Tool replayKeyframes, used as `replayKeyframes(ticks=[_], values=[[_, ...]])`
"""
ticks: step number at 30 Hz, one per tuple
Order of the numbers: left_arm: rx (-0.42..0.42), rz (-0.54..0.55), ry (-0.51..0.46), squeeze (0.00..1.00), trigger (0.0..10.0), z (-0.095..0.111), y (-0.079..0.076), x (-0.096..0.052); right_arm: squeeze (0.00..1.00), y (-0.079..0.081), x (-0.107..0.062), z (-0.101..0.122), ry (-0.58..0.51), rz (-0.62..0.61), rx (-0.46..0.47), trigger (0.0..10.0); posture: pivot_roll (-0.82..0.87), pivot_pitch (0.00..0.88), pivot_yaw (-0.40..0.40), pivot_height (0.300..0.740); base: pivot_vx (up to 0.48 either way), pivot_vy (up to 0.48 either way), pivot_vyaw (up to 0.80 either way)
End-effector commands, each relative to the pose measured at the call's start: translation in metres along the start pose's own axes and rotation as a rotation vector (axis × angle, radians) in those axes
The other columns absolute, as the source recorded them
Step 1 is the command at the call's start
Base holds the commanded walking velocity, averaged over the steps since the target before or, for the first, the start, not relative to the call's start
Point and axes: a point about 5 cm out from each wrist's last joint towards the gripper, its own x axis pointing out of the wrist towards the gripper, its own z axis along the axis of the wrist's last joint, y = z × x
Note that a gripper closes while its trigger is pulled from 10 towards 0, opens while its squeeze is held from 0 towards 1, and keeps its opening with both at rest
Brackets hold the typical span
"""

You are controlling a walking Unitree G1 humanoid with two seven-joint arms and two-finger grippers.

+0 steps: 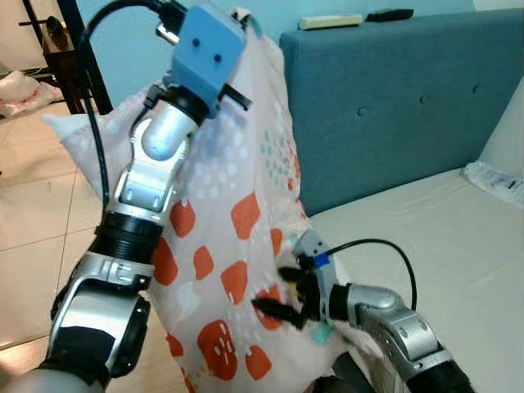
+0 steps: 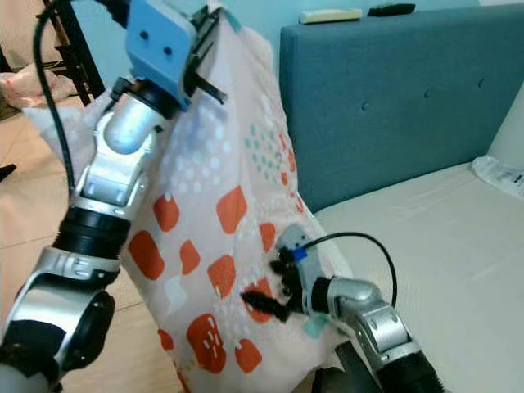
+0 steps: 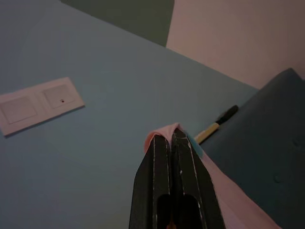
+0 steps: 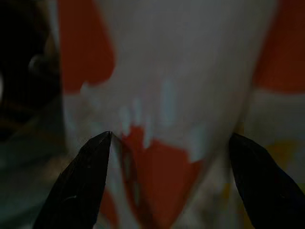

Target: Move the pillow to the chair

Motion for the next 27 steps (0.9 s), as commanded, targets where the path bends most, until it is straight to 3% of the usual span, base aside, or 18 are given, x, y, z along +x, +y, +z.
replayKeyframes(ticks=[1, 10, 13, 15, 17, 19, 24, 27], values=[[0.001, 0.024, -0.056, 0.0, 0.0, 0.009, 0.003, 0.003, 0.0, 0.017, 0.007, -0.013, 0.076, 0.098, 0.028, 10.0, 0.06, 0.0, 0.034, 0.611, 0.0, 0.0, 0.0], [-0.023, 0.031, -0.049, 0.0, 0.0, 0.008, 0.001, 0.002, 0.0, 0.039, 0.009, -0.017, 0.154, 0.191, 0.03, 10.0, 0.07, 0.0, 0.033, 0.611, 0.0, 0.0, 0.0], [-0.031, 0.033, -0.046, 0.0, 0.0, 0.007, 0.001, 0.003, 0.0, 0.031, 0.02, -0.023, 0.19, 0.106, 0.017, 10.0, 0.06, 0.0, 0.034, 0.611, 0.0, 0.0, 0.0], [-0.073, 0.045, -0.038, 0.0, 0.0, 0.005, 0.0, 0.002, 0.0, 0.014, 0.039, -0.027, 0.213, -0.071, -0.007, 10.0, 0.06, 0.0, 0.037, 0.611, 0.0, 0.0, 0.0], [-0.077, 0.044, -0.037, 0.0, 0.0, 0.005, -0.002, 0.003, 0.0, -0.005, 0.053, -0.017, 0.115, -0.267, 0.048, 10.0, 0.07, 0.0, 0.034, 0.611, 0.0, 0.0, 0.0], [-0.074, 0.039, -0.036, 0.0, 0.0, 0.005, -0.004, 0.003, 0.0, -0.015, 0.058, -0.01, 0.061, -0.381, 0.064, 10.0, 0.07, 0.0, 0.034, 0.611, 0.0, 0.0, 0.0], [-0.082, 0.027, -0.032, 0.0, 0.0, 0.006, -0.009, 0.001, 0.0, -0.018, 0.062, 0.005, -0.004, -0.384, 0.101, 10.0, 0.08, 0.0, 0.03, 0.601, 0.0, 0.0, 0.0], [-0.09, 0.024, -0.025, 0.0, 0.0, 0.004, -0.011, -0.002, 0.0, -0.022, 0.061, 0.003, 0.011, -0.404, 0.1, 10.0, 0.08, 0.0, 0.025, 0.586, 0.0, 0.0, 0.0]])
